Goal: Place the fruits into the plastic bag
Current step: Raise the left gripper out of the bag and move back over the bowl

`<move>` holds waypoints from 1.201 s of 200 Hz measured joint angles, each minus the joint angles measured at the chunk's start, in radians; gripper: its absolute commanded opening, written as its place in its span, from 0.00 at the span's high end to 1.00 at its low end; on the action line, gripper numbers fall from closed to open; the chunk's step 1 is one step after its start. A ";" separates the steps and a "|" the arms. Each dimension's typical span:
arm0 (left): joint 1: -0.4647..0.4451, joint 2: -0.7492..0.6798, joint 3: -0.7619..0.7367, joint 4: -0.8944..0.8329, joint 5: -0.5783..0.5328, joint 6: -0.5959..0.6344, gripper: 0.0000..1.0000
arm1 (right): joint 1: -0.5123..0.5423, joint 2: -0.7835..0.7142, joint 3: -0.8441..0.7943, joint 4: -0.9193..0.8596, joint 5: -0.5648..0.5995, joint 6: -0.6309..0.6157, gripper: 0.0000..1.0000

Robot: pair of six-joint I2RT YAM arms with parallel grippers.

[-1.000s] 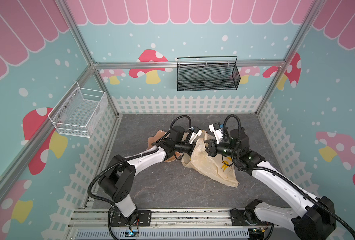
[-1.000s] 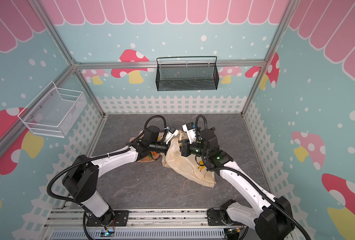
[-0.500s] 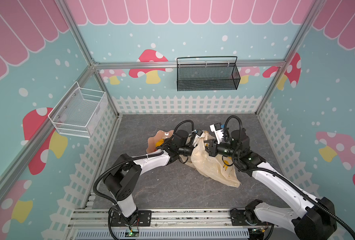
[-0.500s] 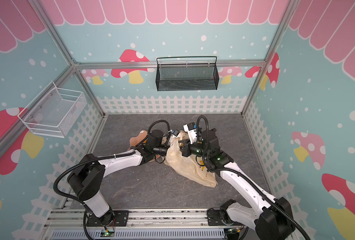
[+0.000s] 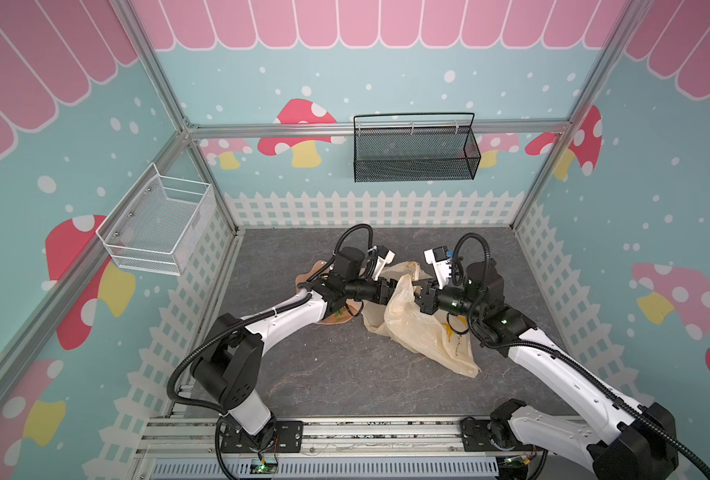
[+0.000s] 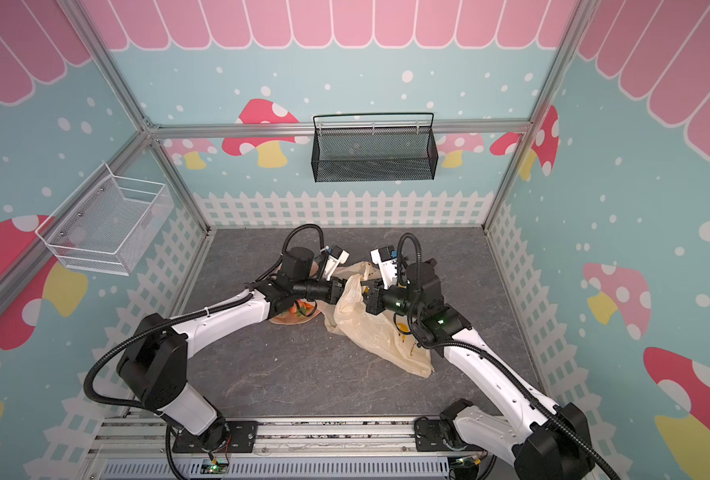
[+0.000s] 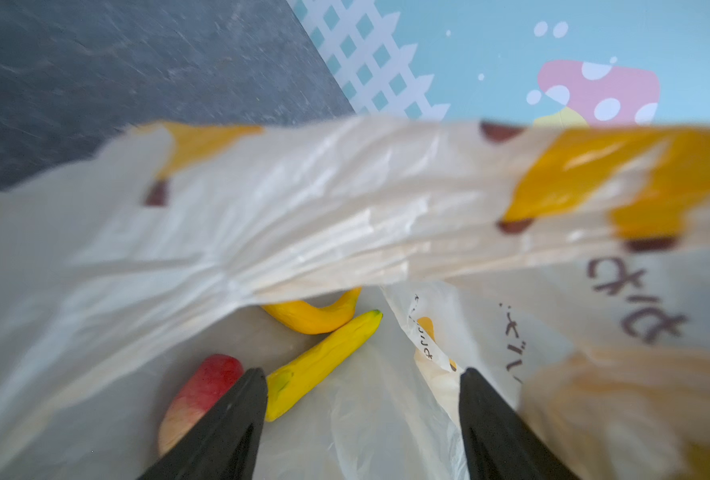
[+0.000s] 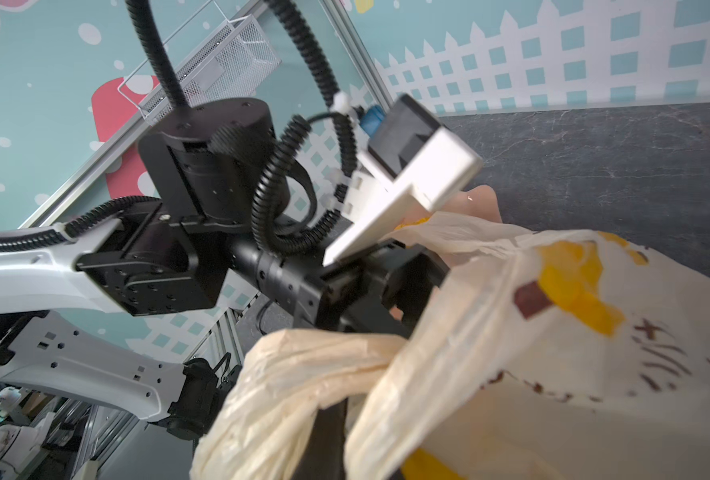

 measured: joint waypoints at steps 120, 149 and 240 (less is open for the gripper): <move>0.132 -0.195 0.113 -0.302 -0.158 0.022 0.25 | 0.000 -0.006 -0.002 -0.049 0.074 0.007 1.00; 0.200 -0.276 0.116 -0.402 -0.238 0.033 0.24 | 0.000 -0.006 -0.001 -0.065 0.087 0.007 1.00; 0.400 -0.230 0.108 -0.715 -0.413 0.061 0.24 | 0.000 0.005 0.026 -0.087 0.091 0.003 1.00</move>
